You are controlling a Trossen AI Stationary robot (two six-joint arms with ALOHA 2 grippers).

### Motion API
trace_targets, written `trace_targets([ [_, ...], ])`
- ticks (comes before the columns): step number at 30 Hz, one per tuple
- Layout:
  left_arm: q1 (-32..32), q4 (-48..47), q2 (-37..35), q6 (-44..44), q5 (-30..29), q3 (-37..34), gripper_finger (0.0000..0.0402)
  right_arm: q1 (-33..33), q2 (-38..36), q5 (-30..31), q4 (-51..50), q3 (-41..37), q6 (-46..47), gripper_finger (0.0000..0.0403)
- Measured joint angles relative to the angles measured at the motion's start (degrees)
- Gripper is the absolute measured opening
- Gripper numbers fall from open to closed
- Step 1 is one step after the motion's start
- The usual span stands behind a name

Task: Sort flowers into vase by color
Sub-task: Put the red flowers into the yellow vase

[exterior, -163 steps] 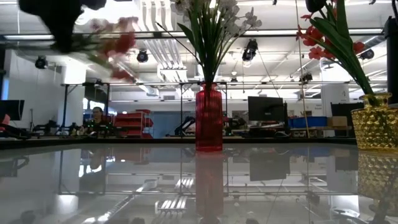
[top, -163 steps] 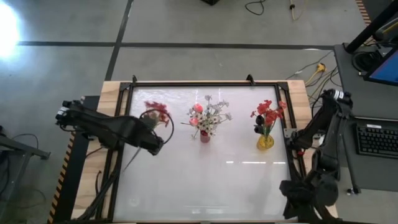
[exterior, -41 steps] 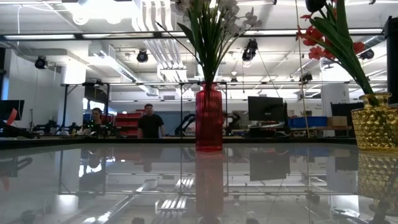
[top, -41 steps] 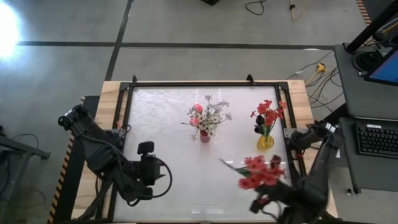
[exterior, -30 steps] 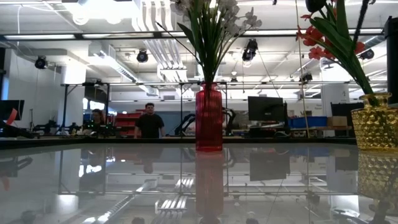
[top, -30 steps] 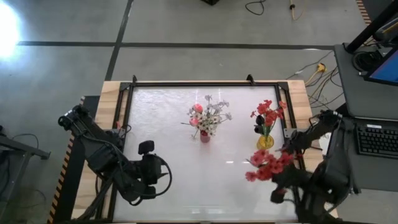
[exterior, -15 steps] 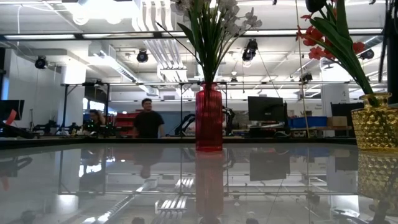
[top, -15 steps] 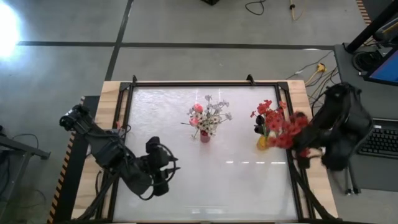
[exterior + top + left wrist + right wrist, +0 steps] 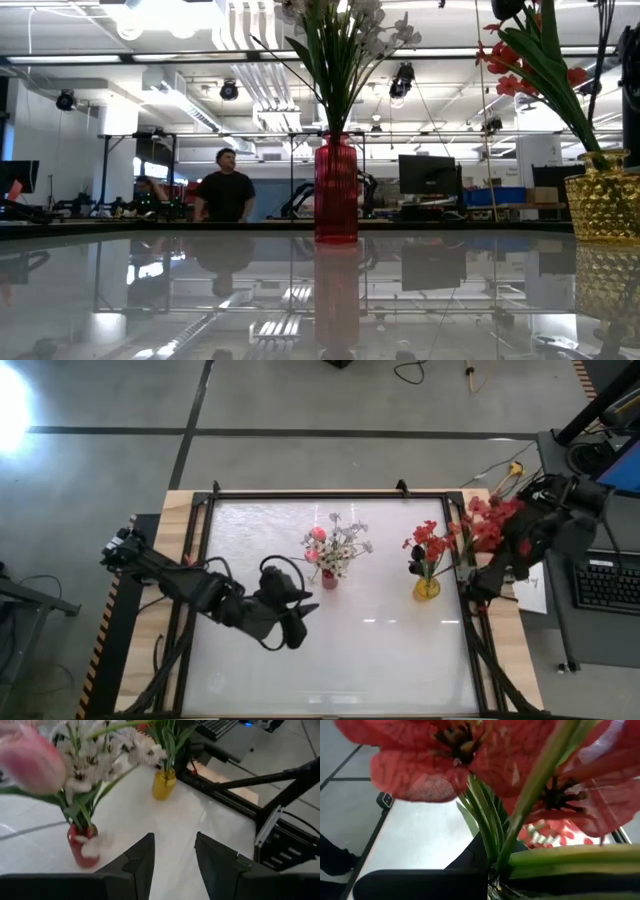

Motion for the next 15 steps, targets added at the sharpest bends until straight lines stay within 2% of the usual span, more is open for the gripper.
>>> trace_targets([
  [6, 2.2, 3.9, 1.3, 2.6, 0.0, 0.1, 0.0129, 0.0, -2.7, -2.0, 1.2, -5.2, 1.1, 0.0012],
  [10, 3.5, 4.3, 2.6, 2.6, 0.0, 0.1, 0.0129, 0.0, -1.4, -4.3, 2.2, -7.4, 1.1, 0.0012],
  [15, 5.1, 4.6, 4.1, 2.7, 0.1, 0.1, 0.0129, 0.0, 0.2, -3.0, 2.4, -9.4, 3.5, 0.0012],
])
